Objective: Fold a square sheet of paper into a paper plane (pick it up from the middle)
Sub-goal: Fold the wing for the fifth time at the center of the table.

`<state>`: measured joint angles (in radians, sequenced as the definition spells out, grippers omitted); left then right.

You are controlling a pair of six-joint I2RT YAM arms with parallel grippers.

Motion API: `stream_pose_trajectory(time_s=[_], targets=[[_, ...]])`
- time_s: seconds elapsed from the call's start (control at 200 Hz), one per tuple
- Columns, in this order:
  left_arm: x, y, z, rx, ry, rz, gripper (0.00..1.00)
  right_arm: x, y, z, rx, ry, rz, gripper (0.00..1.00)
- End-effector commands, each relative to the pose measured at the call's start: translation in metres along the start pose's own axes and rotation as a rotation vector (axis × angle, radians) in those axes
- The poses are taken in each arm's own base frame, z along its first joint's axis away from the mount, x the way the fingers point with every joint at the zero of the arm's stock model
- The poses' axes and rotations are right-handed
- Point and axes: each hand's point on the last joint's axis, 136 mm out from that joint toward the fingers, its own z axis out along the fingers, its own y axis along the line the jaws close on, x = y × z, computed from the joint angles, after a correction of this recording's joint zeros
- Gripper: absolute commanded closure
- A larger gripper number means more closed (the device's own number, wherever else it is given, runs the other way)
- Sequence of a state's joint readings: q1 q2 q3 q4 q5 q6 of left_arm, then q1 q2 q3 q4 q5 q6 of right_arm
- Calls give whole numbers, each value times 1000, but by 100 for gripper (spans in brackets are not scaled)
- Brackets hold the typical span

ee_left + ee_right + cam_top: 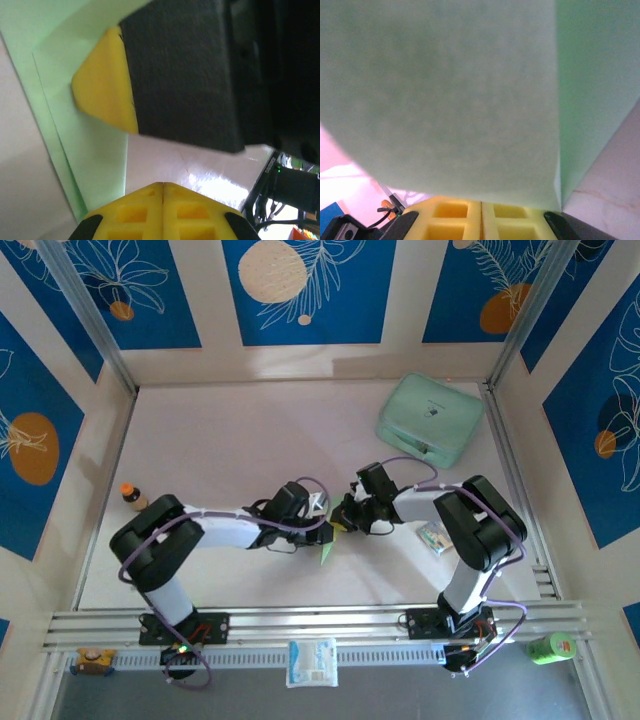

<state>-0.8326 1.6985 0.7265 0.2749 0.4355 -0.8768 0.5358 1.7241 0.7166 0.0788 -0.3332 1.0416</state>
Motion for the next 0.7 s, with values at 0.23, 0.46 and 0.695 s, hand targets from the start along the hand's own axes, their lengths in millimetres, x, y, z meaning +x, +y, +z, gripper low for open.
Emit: stream_pose_trajectory(time_s=[0.23,0.46,0.695], targets=[[-8,24,17,-72,8,-36,98,9,-22,-3,57,7,79,91],[25,64,13,-178,72,-82,100,0,-11,-16,15,-29,22,89],[49,75,10,-162,125,-75,100,-16,11,-44,-15,-97,-137,87]])
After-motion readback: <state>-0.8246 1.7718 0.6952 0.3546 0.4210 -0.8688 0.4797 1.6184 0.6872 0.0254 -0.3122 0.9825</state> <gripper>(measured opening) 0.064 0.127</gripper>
